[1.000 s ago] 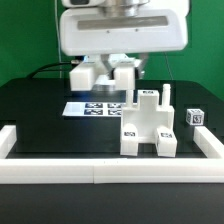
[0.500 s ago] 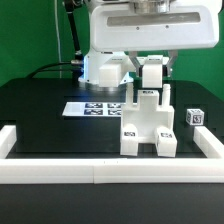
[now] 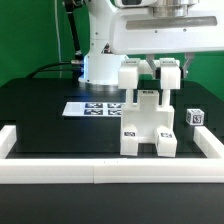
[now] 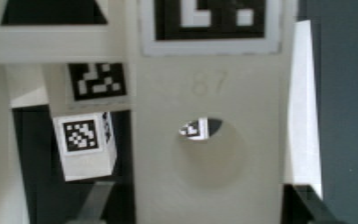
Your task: Assemble chair
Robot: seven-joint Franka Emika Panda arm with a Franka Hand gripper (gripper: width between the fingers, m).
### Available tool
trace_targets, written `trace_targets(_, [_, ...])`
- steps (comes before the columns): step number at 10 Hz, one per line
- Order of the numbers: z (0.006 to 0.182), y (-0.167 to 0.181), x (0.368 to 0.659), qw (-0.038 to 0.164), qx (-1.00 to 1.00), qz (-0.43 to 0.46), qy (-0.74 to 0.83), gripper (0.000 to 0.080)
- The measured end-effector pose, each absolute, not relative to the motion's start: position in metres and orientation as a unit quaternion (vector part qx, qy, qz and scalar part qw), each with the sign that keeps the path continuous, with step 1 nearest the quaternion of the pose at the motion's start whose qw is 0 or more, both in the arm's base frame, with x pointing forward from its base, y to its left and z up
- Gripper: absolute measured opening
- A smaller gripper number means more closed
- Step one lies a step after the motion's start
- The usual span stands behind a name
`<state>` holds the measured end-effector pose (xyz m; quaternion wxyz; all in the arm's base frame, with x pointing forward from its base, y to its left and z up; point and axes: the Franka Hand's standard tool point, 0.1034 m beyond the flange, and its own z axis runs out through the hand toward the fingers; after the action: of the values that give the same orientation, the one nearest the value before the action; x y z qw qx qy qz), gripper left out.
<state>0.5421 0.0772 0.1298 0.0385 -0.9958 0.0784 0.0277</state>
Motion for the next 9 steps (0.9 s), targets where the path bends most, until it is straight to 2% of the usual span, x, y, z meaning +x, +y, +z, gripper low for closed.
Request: trace_targets(9, [0.1243, 0.0773, 0.5347, 0.037, -0.997, 0.035, 0.065, 0.0288])
